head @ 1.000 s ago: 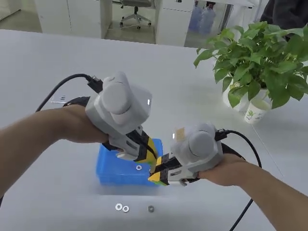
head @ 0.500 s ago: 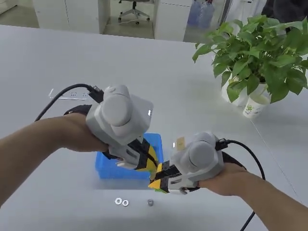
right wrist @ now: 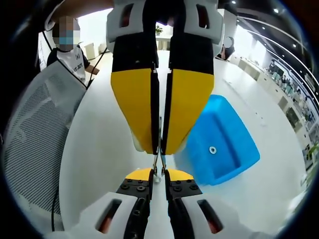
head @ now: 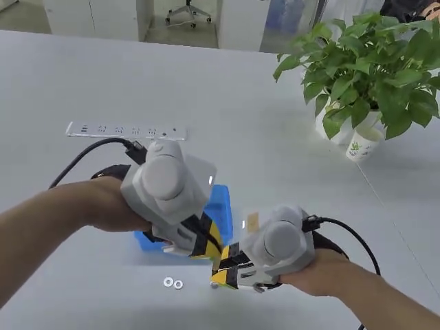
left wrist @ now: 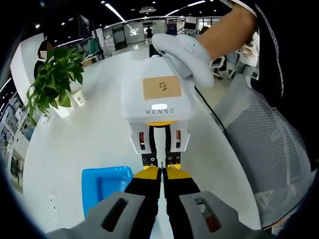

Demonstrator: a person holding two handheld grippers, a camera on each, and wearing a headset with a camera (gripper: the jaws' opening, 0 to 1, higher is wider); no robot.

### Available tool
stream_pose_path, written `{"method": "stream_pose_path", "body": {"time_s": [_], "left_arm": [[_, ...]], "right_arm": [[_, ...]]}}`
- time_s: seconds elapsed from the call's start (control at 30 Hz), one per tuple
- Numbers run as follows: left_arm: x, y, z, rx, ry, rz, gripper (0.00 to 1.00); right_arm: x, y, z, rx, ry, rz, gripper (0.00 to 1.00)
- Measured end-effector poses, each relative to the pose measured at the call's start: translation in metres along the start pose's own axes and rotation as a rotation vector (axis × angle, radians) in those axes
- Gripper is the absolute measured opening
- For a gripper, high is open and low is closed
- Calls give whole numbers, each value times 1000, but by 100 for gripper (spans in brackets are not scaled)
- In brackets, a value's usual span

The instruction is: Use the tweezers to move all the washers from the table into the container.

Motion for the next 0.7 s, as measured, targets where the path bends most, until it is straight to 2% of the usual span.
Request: {"method": "stream_pose_path", "body": {"time_s": [0.4, 0.7], "left_arm": [[9, 1, -4, 0, 24, -7, 6], [8, 2, -3, -11, 28, -17, 6]], "right_arm": [[3, 9, 3, 21, -2, 4, 12], [4, 9, 3, 32, 4, -9, 12]]}}
Point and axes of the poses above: the centre of the closed fingertips' face, and the gripper's own axes: x roughly forward along the fingers, z roughly to its left, y roughly out of its underside, the point moved 6 cm from there along -x, roughly backward along the fingers, and after that the axes turned 12 degrees about x, right-handed, at the moved point
